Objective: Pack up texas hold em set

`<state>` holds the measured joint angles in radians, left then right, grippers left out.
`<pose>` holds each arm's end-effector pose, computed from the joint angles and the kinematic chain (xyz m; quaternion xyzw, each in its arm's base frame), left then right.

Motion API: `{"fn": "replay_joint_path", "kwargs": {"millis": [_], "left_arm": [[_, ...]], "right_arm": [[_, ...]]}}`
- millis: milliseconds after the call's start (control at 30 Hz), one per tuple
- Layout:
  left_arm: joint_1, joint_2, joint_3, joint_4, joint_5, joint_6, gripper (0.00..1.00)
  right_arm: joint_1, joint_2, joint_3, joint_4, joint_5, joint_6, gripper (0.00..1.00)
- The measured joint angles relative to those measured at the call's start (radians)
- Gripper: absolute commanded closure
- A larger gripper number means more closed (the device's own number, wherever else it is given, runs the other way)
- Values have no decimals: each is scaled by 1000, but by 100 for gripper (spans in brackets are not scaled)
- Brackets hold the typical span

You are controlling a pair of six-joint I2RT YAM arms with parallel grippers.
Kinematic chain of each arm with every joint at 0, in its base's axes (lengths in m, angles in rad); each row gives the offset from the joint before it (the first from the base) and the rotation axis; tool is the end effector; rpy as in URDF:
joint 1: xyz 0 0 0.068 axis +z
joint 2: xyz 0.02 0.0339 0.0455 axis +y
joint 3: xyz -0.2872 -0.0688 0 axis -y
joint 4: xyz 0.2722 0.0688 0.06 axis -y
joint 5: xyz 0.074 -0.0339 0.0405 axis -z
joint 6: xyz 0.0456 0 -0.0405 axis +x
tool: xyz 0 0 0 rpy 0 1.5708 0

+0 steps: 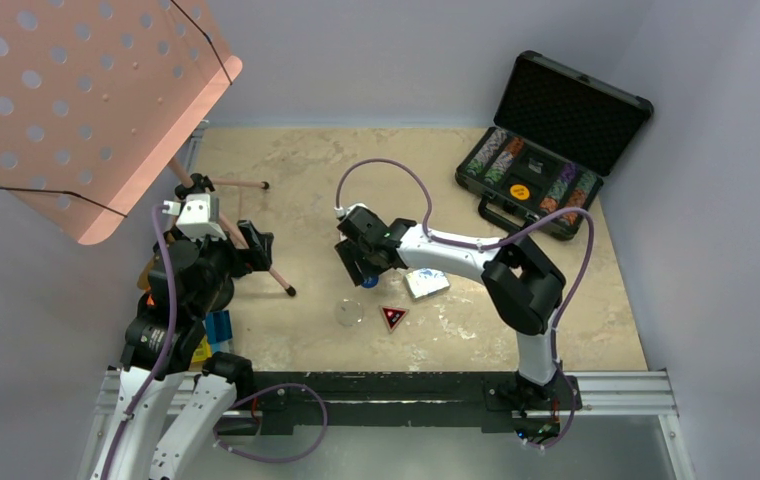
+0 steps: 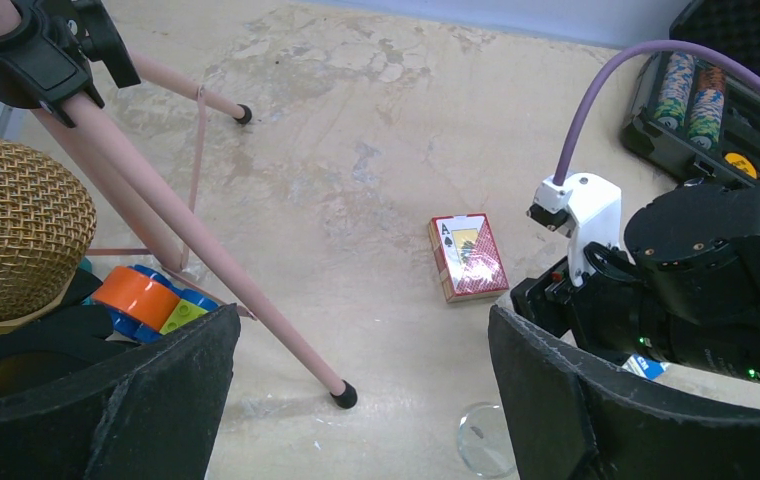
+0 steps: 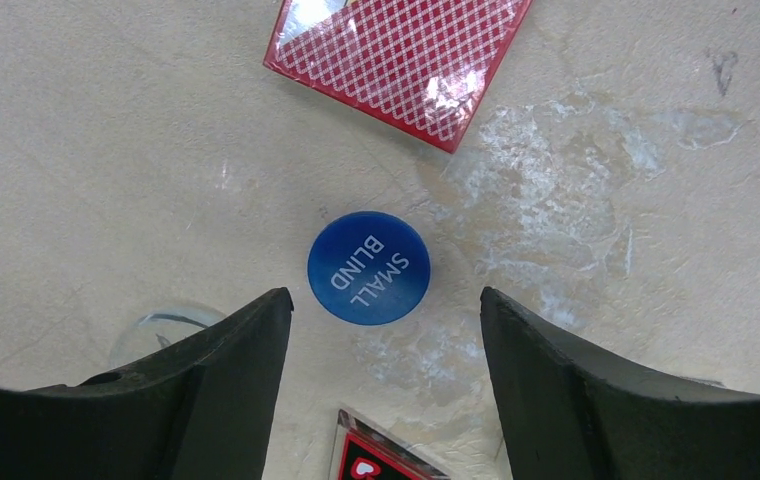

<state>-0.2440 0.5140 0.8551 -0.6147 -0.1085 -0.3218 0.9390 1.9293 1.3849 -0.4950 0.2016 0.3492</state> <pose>0.1189 -0.0245 0.3701 -0.0637 0.7939 -0.1269 0.5913 0.2701 0.3536 0.1905 -0.2537 0.9262 0.0792 0.2672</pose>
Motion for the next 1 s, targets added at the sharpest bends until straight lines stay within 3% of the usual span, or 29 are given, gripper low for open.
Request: {"fn": "replay_joint_path", "kwargs": {"millis": [1000], "left_arm": [[0,0,0,0,0,0,2]], "right_arm": [[14,101,53,-45,-5,51,45]]}}
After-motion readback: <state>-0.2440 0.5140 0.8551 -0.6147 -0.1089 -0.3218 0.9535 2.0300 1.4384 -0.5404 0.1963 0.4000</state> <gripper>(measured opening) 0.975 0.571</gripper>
